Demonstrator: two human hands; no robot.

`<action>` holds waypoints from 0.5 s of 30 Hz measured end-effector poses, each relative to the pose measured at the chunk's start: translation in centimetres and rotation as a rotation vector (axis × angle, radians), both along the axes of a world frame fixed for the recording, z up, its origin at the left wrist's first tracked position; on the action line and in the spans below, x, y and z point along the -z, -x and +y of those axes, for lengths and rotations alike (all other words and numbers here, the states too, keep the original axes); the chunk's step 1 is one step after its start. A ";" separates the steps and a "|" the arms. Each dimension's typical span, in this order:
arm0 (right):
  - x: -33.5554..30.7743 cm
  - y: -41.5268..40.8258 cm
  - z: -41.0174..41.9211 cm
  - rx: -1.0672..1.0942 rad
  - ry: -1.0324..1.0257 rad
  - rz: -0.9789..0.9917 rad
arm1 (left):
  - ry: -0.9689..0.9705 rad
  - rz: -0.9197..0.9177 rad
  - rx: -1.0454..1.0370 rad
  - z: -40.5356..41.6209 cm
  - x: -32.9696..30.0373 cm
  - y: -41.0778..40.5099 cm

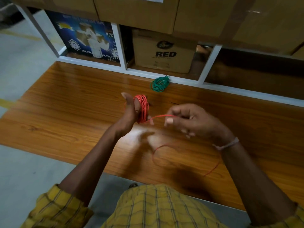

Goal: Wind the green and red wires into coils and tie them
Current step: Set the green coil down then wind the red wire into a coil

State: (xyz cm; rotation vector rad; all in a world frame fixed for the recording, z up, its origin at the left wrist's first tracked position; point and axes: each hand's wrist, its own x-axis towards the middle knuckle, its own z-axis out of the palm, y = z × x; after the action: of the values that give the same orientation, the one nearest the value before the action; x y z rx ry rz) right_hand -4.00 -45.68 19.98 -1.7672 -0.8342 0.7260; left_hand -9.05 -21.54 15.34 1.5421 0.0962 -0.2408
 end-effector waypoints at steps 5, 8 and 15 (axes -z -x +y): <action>-1.3 -4.1 -0.1 0.121 -0.110 0.062 | -0.002 -0.007 0.291 -0.1 0.3 1.7; 0.1 -5.7 1.2 0.224 -0.030 -0.078 | 0.124 -0.014 0.419 -0.6 -0.3 2.3; 6.8 -3.7 3.3 0.256 0.136 -0.172 | 0.388 -0.021 0.303 -0.6 -2.0 2.0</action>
State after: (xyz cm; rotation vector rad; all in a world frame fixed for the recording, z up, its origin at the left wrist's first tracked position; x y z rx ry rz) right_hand -0.28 -42.42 13.22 -2.0359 -0.6669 0.4757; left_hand -11.06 -22.15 17.29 1.1669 -0.1933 -0.4551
